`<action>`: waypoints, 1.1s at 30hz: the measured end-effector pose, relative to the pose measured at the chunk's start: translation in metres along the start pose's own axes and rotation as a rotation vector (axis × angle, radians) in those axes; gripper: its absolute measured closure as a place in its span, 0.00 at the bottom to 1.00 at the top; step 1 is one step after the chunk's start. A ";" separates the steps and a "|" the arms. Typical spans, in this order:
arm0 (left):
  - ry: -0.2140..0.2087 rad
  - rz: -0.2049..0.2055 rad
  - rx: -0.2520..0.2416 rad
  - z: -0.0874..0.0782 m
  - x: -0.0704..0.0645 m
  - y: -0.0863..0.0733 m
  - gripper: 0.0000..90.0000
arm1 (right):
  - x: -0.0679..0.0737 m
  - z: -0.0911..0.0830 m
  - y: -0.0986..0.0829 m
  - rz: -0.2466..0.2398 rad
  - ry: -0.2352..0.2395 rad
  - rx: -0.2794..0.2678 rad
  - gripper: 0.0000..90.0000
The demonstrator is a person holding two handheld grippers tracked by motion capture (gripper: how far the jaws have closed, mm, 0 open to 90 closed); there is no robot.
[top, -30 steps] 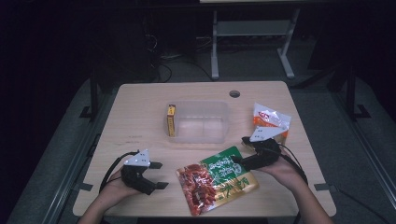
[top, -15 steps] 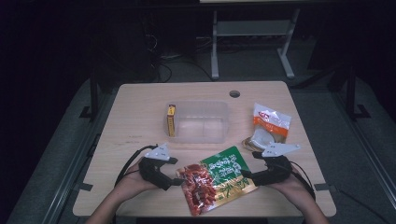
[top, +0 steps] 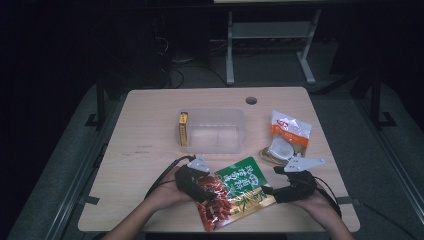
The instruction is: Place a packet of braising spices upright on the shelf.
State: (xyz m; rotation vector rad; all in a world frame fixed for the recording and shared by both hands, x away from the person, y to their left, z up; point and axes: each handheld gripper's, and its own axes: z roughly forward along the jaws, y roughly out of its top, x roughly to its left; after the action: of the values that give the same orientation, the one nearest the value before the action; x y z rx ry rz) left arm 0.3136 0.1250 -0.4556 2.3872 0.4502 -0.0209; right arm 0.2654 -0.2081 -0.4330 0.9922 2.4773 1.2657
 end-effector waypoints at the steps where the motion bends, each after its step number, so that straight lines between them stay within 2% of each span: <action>1: 0.003 -0.002 -0.003 0.001 0.001 0.001 0.15 | 0.000 0.000 0.000 -0.001 0.002 -0.001 0.19; 4: 0.007 0.003 -0.005 0.004 0.002 0.002 0.15 | 0.000 0.001 0.001 -0.010 0.003 0.001 0.19; 6: 0.013 0.015 0.015 0.007 0.004 0.002 0.15 | 0.000 0.002 0.001 -0.014 0.003 0.004 0.19; 9: 0.017 0.009 0.013 0.009 0.002 0.002 0.15 | 0.000 0.002 0.000 -0.017 0.000 0.009 0.19; 10: 0.018 0.021 0.021 0.009 0.002 0.002 0.15 | 0.000 0.002 0.000 -0.017 0.002 0.010 0.19; 17: 0.021 0.003 0.010 0.011 0.003 0.000 0.14 | 0.000 0.002 0.000 -0.020 -0.004 0.016 0.19; 27: 0.035 0.027 0.018 0.011 0.000 0.000 0.16 | 0.000 0.005 0.000 -0.028 -0.003 0.031 0.19; 29: 0.030 0.035 0.010 0.011 -0.002 0.000 0.20 | 0.000 0.005 0.000 -0.027 -0.003 0.031 0.19; 33: 0.025 0.084 0.004 0.009 -0.004 0.000 0.40 | 0.000 0.005 0.000 -0.032 -0.004 0.033 0.19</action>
State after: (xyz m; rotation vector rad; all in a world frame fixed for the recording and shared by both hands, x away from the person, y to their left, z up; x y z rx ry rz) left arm 0.3108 0.1177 -0.4621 2.4103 0.3619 0.0461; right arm 0.2674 -0.2049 -0.4364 0.9585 2.5080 1.2159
